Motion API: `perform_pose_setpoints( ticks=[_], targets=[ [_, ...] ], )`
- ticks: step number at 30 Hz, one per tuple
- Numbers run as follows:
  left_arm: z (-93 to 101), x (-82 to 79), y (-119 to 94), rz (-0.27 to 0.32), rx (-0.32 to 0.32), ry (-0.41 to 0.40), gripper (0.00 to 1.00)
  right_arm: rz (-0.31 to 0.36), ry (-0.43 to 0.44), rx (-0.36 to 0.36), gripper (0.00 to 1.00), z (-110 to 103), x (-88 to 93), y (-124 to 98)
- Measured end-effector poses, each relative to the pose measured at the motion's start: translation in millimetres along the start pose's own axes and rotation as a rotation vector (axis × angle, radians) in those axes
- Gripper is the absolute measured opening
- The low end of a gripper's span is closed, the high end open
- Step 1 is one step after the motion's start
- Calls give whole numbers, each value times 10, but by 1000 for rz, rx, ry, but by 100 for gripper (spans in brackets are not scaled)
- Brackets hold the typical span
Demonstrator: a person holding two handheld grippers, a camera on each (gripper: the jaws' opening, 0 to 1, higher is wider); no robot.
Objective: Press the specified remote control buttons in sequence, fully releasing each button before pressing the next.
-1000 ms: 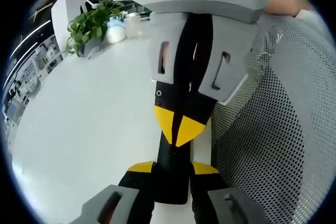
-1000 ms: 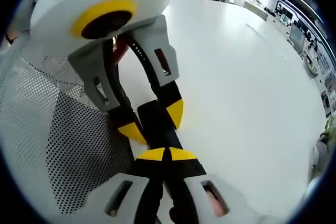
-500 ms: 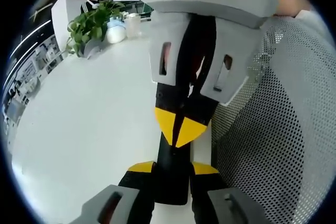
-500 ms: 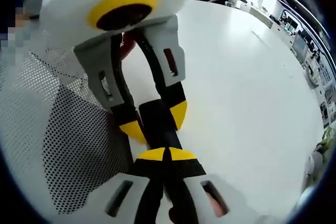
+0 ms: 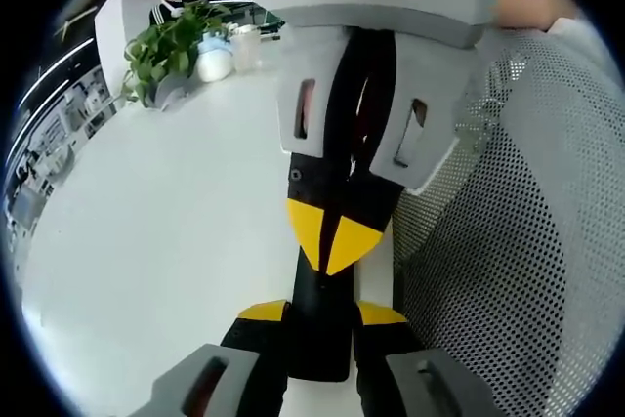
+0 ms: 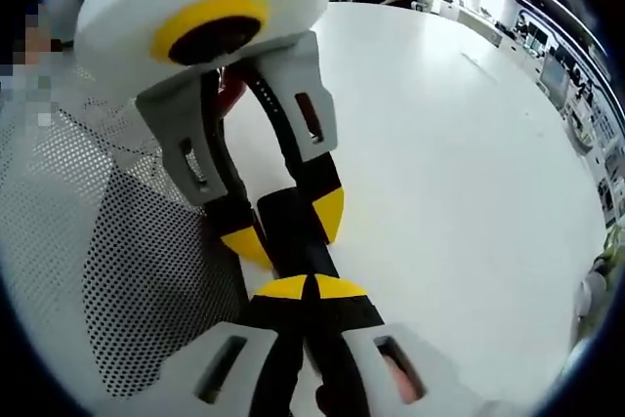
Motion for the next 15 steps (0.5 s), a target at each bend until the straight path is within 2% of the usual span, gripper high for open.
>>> perform_pose_setpoints(
  ticks=[2,4,8,11,15],
  targets=[
    [1,0,-1,0,0,0,25,-4,15,-4,0,10,-6,-1],
    [2,1,-2,0,0,1,25,-2,75,-21,0,17,-11,0],
    [3,1,-3,1,0,0,25,12,81,-57,0,-36,-51,8],
    [1,1,1,1,0,1,25,10,34,-18,0,-26,-82,18],
    [1,0,-1,2,0,1,25,37,58,-24,0,-8,-118,-2]
  ],
)
Point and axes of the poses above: the point that each gripper's makers call its tool centre point, and the gripper's own axes: y roughly forward along the fingers, z roughly to its right, x roughly out of its underside, the point moved 4 cm from there along -y, roughly backward along the fingers, and after that the axes turned 4 degrees about -z, right-handed, at the moved point
